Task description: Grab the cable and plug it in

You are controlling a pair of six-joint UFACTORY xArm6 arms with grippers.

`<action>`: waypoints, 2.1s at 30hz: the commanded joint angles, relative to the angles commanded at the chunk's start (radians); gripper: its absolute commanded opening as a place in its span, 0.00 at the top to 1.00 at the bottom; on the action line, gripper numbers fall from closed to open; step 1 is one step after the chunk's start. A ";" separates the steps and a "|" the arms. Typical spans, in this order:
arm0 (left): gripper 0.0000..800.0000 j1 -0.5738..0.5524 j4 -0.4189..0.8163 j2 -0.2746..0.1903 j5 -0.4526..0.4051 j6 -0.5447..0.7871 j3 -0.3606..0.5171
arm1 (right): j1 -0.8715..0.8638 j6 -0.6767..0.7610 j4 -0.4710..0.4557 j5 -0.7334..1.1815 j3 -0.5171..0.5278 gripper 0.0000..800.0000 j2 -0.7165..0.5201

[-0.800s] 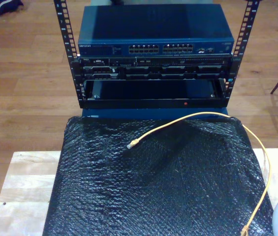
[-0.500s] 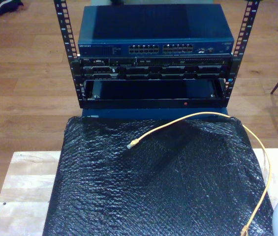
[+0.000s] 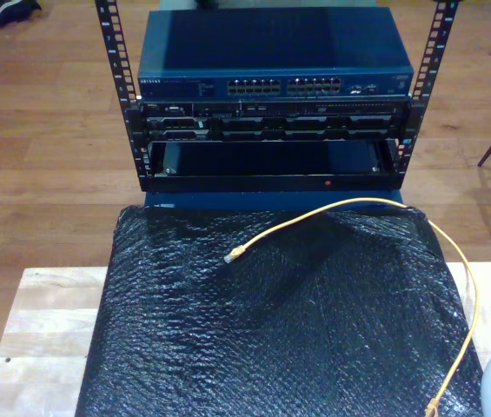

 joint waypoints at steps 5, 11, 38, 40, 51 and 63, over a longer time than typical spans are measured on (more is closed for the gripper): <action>0.00 0.000 0.000 0.000 0.000 0.000 0.000 | 0.000 0.000 0.000 0.000 0.000 0.00 0.000; 0.00 0.000 0.000 0.000 0.000 0.000 0.000 | 0.000 0.000 0.000 0.000 0.000 0.00 0.000; 0.00 0.000 0.000 0.000 0.006 -0.003 -0.005 | 0.002 0.000 -0.002 0.015 -0.023 0.00 -0.012; 0.00 0.002 0.000 -0.002 0.012 -0.002 -0.008 | 0.002 0.000 -0.005 0.035 -0.032 0.00 -0.029; 0.00 0.002 0.003 -0.009 0.141 0.000 -0.077 | 0.002 0.064 -0.006 0.318 -0.215 0.00 -0.032; 0.00 -0.003 -0.009 -0.015 0.339 -0.011 -0.222 | 0.015 0.267 0.000 0.549 -0.443 0.00 -0.026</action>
